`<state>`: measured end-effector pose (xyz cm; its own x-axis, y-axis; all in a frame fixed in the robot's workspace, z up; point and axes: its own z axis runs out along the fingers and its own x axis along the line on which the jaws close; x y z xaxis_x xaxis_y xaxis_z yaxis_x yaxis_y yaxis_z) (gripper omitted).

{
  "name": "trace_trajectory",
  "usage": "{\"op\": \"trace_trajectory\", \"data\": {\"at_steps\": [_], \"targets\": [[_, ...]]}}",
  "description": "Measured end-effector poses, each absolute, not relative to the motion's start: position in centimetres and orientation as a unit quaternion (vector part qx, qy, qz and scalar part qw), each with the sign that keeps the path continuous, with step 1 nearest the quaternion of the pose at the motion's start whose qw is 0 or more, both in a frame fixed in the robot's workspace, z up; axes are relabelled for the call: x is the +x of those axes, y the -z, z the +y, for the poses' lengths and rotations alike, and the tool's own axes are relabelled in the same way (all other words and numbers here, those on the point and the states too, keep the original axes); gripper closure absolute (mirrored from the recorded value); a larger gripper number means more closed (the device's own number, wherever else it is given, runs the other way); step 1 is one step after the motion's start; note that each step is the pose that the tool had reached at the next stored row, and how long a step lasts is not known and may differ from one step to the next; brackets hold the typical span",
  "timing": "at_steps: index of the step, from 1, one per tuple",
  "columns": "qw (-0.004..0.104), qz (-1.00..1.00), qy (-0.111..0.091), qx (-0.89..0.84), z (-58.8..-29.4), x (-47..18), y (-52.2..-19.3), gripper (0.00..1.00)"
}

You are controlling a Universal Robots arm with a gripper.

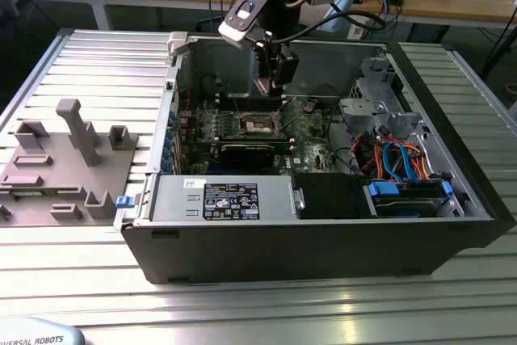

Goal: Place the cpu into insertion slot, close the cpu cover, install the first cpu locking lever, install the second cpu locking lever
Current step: 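Place the cpu into insertion slot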

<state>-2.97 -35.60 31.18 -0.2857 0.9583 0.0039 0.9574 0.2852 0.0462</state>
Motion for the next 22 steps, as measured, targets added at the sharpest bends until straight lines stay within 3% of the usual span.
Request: {"op": "trace_trajectory", "data": {"at_steps": [22], "targets": [[0.013,0.791,-0.019,0.611,-35.55,-2.97,-30.93,0.46]]}}
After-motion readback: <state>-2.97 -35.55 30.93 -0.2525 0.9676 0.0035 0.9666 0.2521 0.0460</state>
